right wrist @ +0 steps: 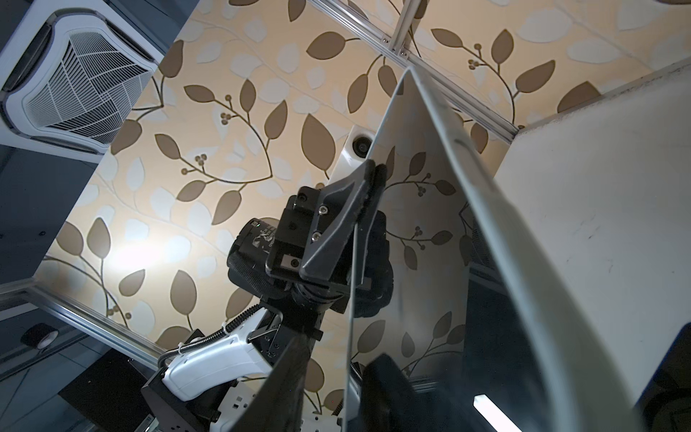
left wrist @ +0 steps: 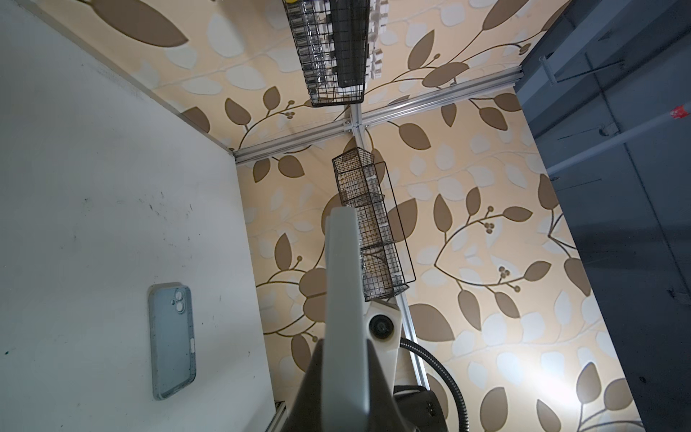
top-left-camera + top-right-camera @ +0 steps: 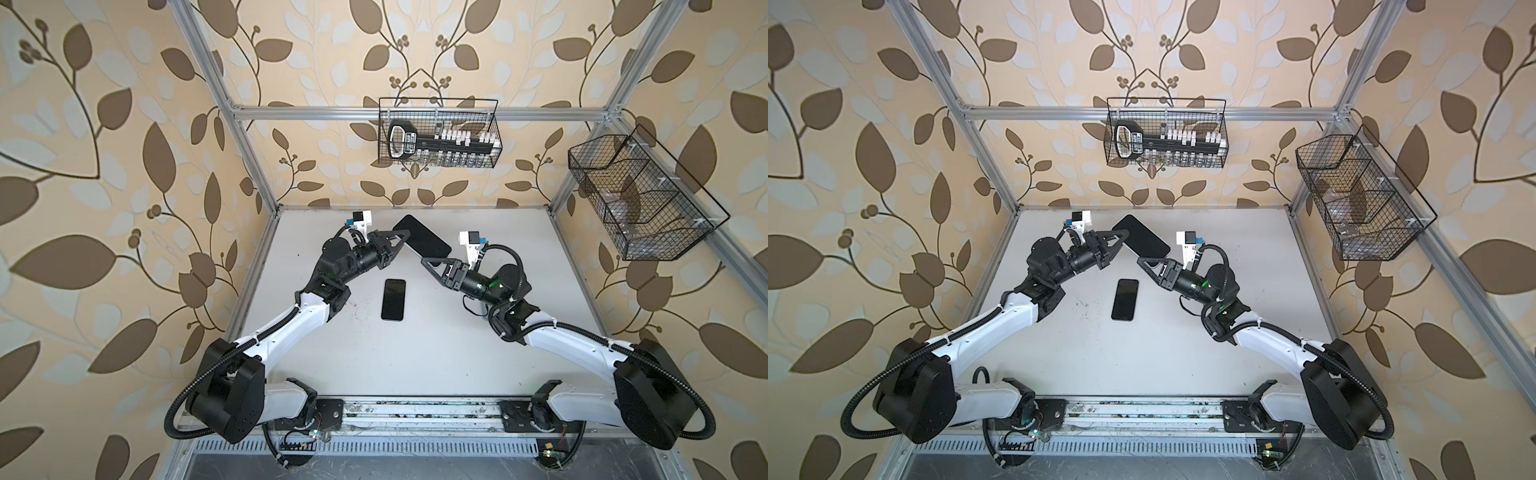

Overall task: Take the phone out of the phone case
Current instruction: Remove the phone case from the phone.

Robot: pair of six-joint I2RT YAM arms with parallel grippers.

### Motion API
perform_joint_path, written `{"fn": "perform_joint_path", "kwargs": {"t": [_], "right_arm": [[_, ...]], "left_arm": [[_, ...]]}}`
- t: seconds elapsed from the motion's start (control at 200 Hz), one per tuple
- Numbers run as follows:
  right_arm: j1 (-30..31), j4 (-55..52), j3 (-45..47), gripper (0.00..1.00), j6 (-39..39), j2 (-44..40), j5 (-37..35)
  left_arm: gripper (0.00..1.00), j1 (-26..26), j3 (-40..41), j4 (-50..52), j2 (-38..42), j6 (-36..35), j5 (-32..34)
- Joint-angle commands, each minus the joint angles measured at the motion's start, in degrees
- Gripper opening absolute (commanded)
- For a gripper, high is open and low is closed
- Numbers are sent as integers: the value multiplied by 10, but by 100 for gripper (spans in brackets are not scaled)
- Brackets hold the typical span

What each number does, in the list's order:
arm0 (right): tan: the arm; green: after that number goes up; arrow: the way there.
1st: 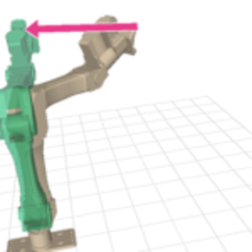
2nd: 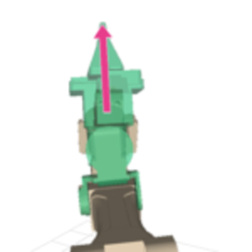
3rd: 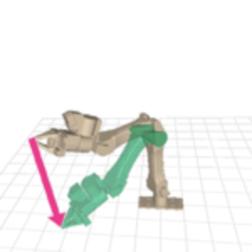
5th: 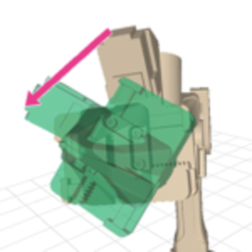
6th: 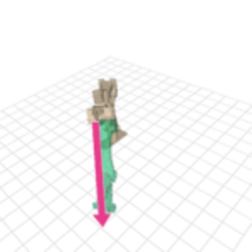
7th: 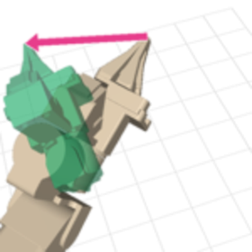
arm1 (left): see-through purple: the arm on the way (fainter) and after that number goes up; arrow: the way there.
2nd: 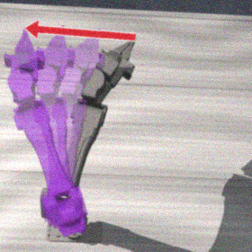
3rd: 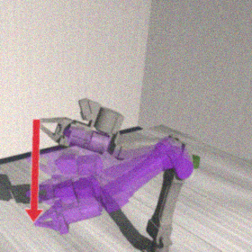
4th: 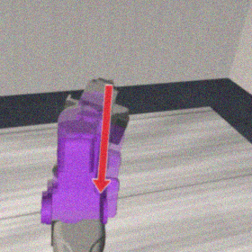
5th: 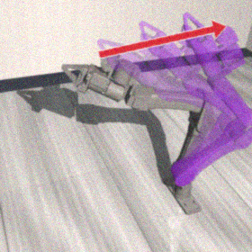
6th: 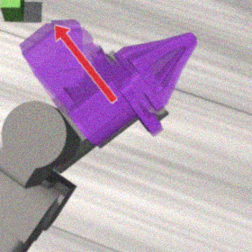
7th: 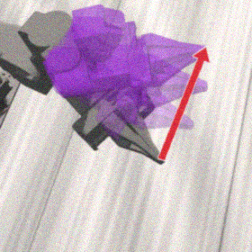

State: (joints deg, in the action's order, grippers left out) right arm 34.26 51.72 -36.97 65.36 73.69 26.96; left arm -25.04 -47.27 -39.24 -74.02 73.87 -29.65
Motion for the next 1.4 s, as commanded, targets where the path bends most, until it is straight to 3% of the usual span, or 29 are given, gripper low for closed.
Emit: {"fn": "perform_joint_path", "kwargs": {"t": [0.0,0.595,0.965,1.205,1.395], "right_arm": [[9,16,-12,40,-7,1,-18],[33,9,31,28,-64,-53,-103],[29,13,27,25,-69,-44,-102],[28,14,23,13,-77,-39,-105],[27,10,22,12,-97,-42,-108]], "left_arm": [[0,3,-20,-67,6,8,9],[0,3,-21,-65,3,19,33],[0,3,-17,-65,5,20,26],[0,3,-16,-61,7,23,27],[0,0,-17,-55,10,32,31]]}}
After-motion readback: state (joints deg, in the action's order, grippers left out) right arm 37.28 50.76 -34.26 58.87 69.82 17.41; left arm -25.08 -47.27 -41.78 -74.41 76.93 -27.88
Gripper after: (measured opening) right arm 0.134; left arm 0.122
